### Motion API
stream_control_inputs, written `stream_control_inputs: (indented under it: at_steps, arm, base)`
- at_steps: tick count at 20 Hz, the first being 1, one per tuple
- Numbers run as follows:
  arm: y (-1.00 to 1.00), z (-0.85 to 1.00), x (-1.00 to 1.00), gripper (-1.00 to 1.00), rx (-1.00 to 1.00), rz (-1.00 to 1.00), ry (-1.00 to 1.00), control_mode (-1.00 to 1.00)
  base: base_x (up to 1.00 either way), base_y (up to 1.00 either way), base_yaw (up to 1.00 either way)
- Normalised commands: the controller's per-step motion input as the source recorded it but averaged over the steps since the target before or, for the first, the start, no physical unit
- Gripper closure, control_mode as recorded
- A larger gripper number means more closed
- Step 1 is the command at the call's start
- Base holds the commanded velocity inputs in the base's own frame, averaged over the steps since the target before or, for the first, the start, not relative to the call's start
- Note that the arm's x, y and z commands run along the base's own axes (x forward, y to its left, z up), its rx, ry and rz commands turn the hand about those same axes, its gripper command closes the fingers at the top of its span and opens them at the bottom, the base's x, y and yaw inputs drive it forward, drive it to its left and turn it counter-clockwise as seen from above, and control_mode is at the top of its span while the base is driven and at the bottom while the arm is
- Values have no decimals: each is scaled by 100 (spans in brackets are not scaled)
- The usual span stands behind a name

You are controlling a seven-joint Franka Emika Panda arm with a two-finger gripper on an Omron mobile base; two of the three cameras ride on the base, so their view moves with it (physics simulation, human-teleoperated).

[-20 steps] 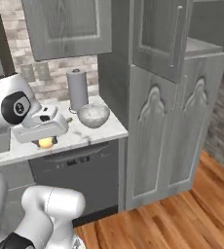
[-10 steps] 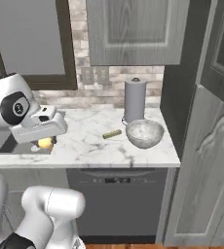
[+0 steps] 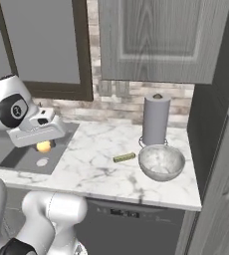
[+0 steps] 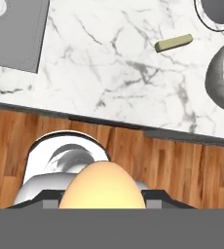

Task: Pick the egg and butter from the fridge and place them by the bowl for mixing.

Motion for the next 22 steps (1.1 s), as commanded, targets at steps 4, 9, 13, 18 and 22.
stream_control_inputs:
  at_steps: [4,9,13,18,22]
  arm:
    - [0,0,0,100,0,0,0,100]
    - [0,0,0,100,0,0,0,100]
    - [0,0,0,100,0,0,0,100]
    - [0,0,0,100,0,0,0,100]
    - [0,0,0,100,0,0,0,100]
  base:
    - [59,-46,10]
    - [37,-52,1]
    - [12,-47,0]
    - [19,-29,0]
    - [8,-6,-3]
